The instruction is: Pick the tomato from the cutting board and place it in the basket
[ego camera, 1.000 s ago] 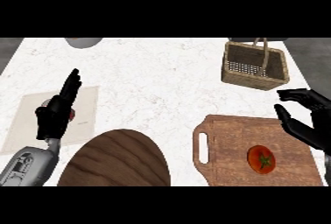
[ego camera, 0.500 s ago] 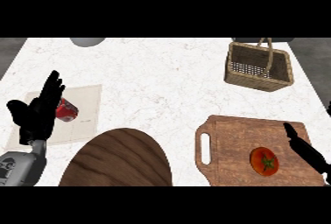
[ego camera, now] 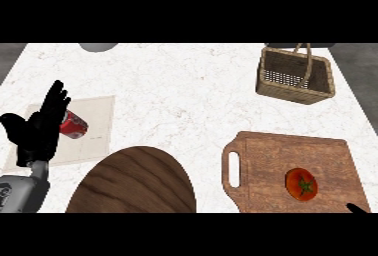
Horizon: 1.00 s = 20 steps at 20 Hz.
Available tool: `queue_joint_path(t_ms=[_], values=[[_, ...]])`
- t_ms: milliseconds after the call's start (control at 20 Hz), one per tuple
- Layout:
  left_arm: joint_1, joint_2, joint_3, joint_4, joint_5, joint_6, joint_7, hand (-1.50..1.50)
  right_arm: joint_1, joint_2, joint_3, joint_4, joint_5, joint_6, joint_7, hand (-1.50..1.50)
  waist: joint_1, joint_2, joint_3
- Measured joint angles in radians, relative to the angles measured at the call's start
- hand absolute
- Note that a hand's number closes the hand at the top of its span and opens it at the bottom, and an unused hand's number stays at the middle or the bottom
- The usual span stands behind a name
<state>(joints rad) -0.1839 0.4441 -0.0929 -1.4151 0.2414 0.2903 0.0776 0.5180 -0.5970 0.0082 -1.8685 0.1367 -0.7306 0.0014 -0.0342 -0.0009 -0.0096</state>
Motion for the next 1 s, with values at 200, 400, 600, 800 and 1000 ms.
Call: queue_joint_path(t_ms=[200,400,600,800,1000], values=[[-0.002,0.01,0.007,-0.014,0.004,-0.007,0.013,0.0,0.151,-0.128,0.026,-0.125,0.028,0.121,0.167,-1.5,0.004,0.001,0.0],[0.011,0.005,0.006,-0.037,-0.001,-0.005,0.023,0.0,0.282,-0.217,0.003,-0.331,0.037,0.205,0.334,-1.5,0.009,-0.001,0.003],[0.012,-0.008,0.004,-0.049,-0.014,-0.007,0.037,0.0,0.336,-0.229,-0.028,-0.479,0.057,0.264,0.465,-1.5,0.017,-0.001,0.006],[0.012,-0.012,0.023,-0.051,-0.019,-0.031,0.039,0.0,0.33,-0.155,-0.022,-0.504,0.098,0.285,0.466,-1.5,0.022,-0.001,0.008],[0.006,-0.024,0.036,-0.045,-0.032,-0.045,0.035,0.0,0.245,-0.08,0.006,-0.443,0.125,0.301,0.447,-1.5,0.028,0.0,0.009]])
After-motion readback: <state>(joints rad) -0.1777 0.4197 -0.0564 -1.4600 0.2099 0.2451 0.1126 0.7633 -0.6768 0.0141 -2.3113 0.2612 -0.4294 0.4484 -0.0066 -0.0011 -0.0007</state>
